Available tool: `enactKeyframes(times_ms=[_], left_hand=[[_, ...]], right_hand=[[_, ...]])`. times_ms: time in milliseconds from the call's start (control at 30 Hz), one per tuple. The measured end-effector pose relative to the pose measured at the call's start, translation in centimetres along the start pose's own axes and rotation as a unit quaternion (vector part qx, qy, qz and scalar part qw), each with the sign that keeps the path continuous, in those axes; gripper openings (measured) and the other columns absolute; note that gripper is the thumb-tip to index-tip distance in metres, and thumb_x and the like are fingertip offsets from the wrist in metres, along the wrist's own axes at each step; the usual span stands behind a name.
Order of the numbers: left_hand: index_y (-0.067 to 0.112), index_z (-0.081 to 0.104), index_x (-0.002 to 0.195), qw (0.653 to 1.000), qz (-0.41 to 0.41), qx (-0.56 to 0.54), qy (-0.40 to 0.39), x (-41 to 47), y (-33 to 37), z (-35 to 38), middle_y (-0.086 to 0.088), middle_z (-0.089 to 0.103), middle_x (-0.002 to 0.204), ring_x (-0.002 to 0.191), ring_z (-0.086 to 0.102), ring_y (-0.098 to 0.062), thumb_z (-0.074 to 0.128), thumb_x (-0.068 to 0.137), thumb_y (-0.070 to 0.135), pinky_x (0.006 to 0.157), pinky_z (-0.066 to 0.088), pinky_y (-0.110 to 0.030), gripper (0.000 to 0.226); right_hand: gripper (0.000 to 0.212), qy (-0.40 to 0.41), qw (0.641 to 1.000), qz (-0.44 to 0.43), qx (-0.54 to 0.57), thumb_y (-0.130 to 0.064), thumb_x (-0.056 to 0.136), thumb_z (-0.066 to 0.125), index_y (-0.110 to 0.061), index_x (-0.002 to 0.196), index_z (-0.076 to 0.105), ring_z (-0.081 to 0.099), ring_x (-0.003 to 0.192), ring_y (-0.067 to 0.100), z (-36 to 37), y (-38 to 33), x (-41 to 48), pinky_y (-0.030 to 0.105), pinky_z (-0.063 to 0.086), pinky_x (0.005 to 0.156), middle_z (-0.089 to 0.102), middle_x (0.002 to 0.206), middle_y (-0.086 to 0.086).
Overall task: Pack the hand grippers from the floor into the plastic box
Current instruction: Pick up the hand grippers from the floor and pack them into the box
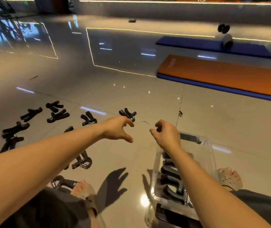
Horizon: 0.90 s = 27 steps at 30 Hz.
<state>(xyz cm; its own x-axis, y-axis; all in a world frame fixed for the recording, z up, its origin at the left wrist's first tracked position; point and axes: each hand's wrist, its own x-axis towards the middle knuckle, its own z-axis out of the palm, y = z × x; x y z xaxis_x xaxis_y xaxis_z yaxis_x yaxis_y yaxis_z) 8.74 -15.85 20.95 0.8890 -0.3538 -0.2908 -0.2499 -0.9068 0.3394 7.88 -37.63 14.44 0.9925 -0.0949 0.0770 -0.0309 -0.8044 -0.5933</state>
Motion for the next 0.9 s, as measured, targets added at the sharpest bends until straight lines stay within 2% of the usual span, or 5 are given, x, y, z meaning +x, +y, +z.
enactKeyframes(times_ms=[267,400,567,700,900], left_hand=[[0.019,0.061,0.132,0.995,-0.091,-0.003,0.031,-10.7,-7.7,-8.7,-0.001,0.067,0.126,0.109,0.064,-0.016,0.078,0.087,0.038,0.096,0.053,-0.034,0.052],[0.019,0.059,0.133,0.991,-0.127,-0.015,0.026,-13.2,-13.1,-8.5,0.001,0.066,0.123,0.108,0.062,-0.014,0.076,0.088,0.037,0.091,0.05,-0.028,0.052],[0.019,0.057,0.135,0.98,-0.196,-0.027,-0.027,-14.0,-22.2,-3.8,-0.002,0.063,0.127,0.108,0.059,-0.016,0.077,0.087,0.036,0.088,0.05,-0.028,0.054],[0.021,0.059,0.134,0.959,-0.279,-0.04,0.007,-13.5,-28.9,1.4,-0.001,0.064,0.121,0.107,0.061,-0.02,0.079,0.084,0.044,0.093,0.054,-0.038,0.058],[0.017,0.062,0.121,0.874,-0.417,-0.238,0.072,-11.9,-35.4,10.9,0.0,0.067,0.1,0.087,0.068,-0.02,0.082,0.08,0.045,0.083,0.06,-0.041,0.053]], right_hand=[[0.036,-0.088,0.988,-0.127,-0.012,-0.044,0.089,0.065,-0.027,0.121,0.062,0.064,0.098,0.02,3.8,-14.2,-2.3,0.032,0.046,0.072,0.069,0.1,-0.008],[0.038,-0.128,0.976,-0.173,-0.04,-0.045,0.089,0.066,-0.026,0.122,0.063,0.064,0.093,0.018,8.5,-18.3,-2.9,0.034,0.053,0.075,0.069,0.099,-0.007],[0.035,-0.18,0.959,-0.203,-0.08,-0.044,0.09,0.065,-0.027,0.121,0.062,0.063,0.089,0.015,16.3,-20.3,-1.8,0.034,0.056,0.074,0.068,0.098,-0.007],[0.035,-0.224,0.944,-0.213,-0.113,-0.043,0.09,0.063,-0.024,0.119,0.063,0.065,0.092,0.019,22.3,-20.7,-0.1,0.036,0.056,0.076,0.07,0.102,-0.005],[0.03,-0.288,0.91,-0.24,-0.177,-0.028,0.094,0.06,-0.021,0.123,0.063,0.062,0.101,0.025,29.8,-19.8,2.6,0.037,0.055,0.079,0.064,0.115,0.003]])
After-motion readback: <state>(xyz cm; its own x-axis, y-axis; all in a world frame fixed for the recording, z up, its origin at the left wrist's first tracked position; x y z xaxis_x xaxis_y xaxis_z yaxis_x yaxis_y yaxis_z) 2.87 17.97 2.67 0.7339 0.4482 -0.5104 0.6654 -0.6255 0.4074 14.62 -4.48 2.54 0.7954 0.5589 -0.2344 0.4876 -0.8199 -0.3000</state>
